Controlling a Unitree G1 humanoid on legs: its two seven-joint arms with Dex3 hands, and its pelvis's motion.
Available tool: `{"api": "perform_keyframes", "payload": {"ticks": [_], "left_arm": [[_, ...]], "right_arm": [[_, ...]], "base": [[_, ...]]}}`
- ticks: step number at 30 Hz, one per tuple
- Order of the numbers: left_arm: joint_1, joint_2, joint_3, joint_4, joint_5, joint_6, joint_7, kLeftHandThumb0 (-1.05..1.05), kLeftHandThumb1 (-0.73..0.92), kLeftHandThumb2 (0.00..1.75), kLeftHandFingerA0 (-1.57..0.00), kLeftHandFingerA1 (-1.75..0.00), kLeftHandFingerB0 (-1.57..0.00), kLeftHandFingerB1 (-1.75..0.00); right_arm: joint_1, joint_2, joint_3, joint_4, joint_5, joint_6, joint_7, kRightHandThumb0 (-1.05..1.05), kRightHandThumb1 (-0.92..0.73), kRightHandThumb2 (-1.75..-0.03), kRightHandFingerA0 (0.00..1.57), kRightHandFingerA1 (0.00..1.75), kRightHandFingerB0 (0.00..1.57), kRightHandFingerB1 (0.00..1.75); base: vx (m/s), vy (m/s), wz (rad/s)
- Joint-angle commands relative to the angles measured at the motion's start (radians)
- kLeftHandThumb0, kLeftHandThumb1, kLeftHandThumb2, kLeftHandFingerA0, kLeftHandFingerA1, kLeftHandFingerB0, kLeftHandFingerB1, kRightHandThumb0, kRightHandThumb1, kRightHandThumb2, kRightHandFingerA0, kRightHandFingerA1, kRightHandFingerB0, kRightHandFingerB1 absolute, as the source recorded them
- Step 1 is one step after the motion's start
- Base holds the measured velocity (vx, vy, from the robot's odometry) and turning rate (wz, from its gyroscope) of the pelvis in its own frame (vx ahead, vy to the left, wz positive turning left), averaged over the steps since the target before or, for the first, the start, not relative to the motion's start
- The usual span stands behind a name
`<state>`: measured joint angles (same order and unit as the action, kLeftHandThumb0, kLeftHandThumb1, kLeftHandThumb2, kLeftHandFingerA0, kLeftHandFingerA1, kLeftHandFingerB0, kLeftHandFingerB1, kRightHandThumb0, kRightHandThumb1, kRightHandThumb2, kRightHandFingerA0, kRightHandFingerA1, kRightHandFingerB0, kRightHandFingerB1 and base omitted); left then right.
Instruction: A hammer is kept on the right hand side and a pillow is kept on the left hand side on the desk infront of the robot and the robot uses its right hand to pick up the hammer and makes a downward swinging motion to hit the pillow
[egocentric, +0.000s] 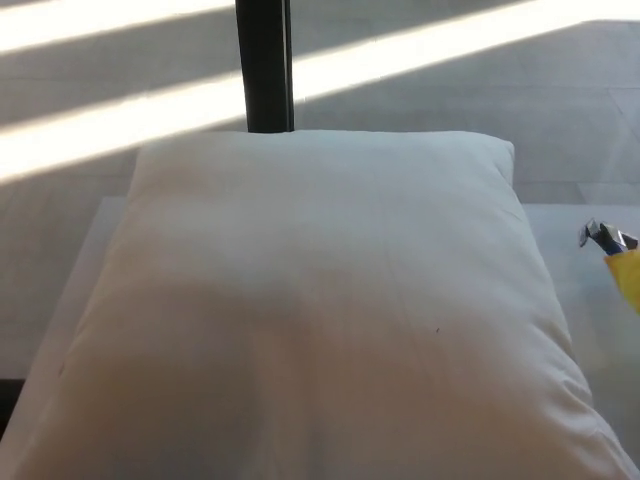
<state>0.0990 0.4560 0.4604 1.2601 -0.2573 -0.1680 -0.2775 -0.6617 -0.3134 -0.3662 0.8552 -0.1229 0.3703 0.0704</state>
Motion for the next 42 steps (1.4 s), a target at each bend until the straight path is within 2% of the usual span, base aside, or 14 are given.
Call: {"api": "perform_keyframes", "payload": {"ticks": [1,8,9,10,11,14,17,19,24,25,27,29,39,42], "left_arm": [[0.030,0.028,0.012,-0.011,-0.010,-0.017,-0.033,-0.65,0.76,0.62,-0.70,-0.61,-0.61,-0.51],[0.043,0.026,0.003,-0.014,-0.002,-0.024,-0.042,-0.65,0.77,0.63,-0.66,-0.61,-0.57,-0.51],[0.044,0.024,-0.010,-0.013,0.014,-0.037,-0.022,-0.64,0.60,0.99,-0.60,-0.67,-0.51,-0.61],[0.047,0.025,-0.009,-0.013,0.013,-0.038,-0.023,-0.64,0.60,0.99,-0.60,-0.67,-0.51,-0.61],[0.048,0.026,-0.006,-0.015,0.008,-0.032,-0.032,-0.65,0.78,0.63,-0.64,-0.59,-0.54,-0.48],[0.041,0.033,-0.006,-0.003,0.011,-0.026,-0.028,-0.63,0.78,0.63,-0.65,-0.57,-0.54,-0.48],[0.040,0.030,-0.003,-0.004,0.007,-0.026,-0.026,-0.62,0.78,0.63,-0.67,-0.57,-0.56,-0.49],[0.047,0.022,0.010,-0.012,-0.011,-0.004,-0.035,-0.62,0.82,0.64,-0.61,-0.58,-0.50,-0.47],[0.055,0.020,0.005,-0.012,-0.005,-0.015,-0.050,-0.61,0.79,0.63,-0.62,-0.57,-0.51,-0.48],[0.051,0.017,0.018,-0.013,-0.019,-0.004,-0.051,-0.61,0.76,0.63,-0.62,-0.59,-0.53,-0.50],[0.053,0.022,-0.008,-0.013,0.011,-0.019,-0.036,-0.62,0.79,0.63,-0.65,-0.58,-0.55,-0.48],[0.053,0.023,-0.013,-0.011,0.015,-0.015,-0.030,-0.64,0.78,0.63,-0.67,-0.57,-0.56,-0.47],[0.041,0.029,-0.014,-0.002,0.013,-0.024,-0.020,-0.61,0.76,0.62,-0.70,-0.61,-0.57,-0.51],[-0.026,0.042,0.077,0.012,-0.080,0.057,-0.077,-0.61,0.72,0.62,-0.65,-0.54,-0.57,-0.46]], "right_arm": [[-0.050,-0.015,-0.020,-0.214,0.258,0.263,0.329,-0.32,-0.63,-1.19,1.00,1.75,0.67,1.75],[-0.075,0.002,-0.029,-0.294,0.301,0.353,0.325,-0.31,-0.68,-1.16,1.03,1.75,0.74,1.75],[-0.099,-0.013,-0.023,-0.290,0.304,0.368,0.339,-0.35,-0.78,-0.97,1.04,1.75,0.72,1.75],[-0.099,-0.010,-0.022,-0.290,0.303,0.370,0.340,-0.35,-0.78,-0.97,1.04,1.75,0.72,1.75],[-0.112,-0.020,-0.020,-0.288,0.309,0.380,0.353,-0.35,-0.77,-1.02,1.01,1.75,0.71,1.75],[-0.213,-0.053,-0.055,-0.211,0.358,0.498,0.386,-0.37,-0.79,-1.01,1.02,1.75,0.74,1.75],[-0.276,-0.099,-0.028,-0.131,0.372,0.487,0.518,-0.36,-0.66,-1.14,1.06,1.75,0.76,1.75],[-0.333,-0.100,-0.032,-0.109,0.377,0.518,0.511,-0.34,-0.61,-1.20,1.07,1.75,0.76,1.73],[-0.390,-0.101,-0.033,-0.091,0.393,0.546,0.542,-0.34,-0.58,-1.23,1.06,1.75,0.74,1.74],[-0.424,-0.103,-0.032,-0.073,0.401,0.577,0.551,-0.33,-0.60,-1.11,1.06,1.75,0.77,1.66],[-0.461,-0.100,-0.031,-0.065,0.420,0.618,0.574,-0.36,-0.67,-1.05,1.07,1.75,0.78,1.64],[-0.472,-0.095,-0.014,-0.079,0.423,0.616,0.602,-0.34,-0.62,-1.13,1.07,1.75,0.79,1.65],[-0.505,-0.099,-0.011,-0.119,0.461,0.683,0.628,-0.33,-0.64,-1.10,1.07,1.75,0.77,1.69],[-0.500,-0.111,0.000,-0.132,0.470,0.721,0.630,-0.33,-0.70,-1.02,1.08,1.75,0.81,1.60]], "base": [[0.00,0.000,0.00],[0.00,0.000,0.00],[0.00,0.000,0.00],[0.00,0.000,0.00],[0.00,0.000,0.00],[0.00,0.000,0.00],[0.00,0.000,0.00],[0.00,0.000,0.00],[0.00,0.000,0.00],[0.00,0.000,0.00],[0.00,0.000,0.00],[0.00,0.000,0.00],[0.00,0.000,0.00],[0.00,0.000,0.00]]}}
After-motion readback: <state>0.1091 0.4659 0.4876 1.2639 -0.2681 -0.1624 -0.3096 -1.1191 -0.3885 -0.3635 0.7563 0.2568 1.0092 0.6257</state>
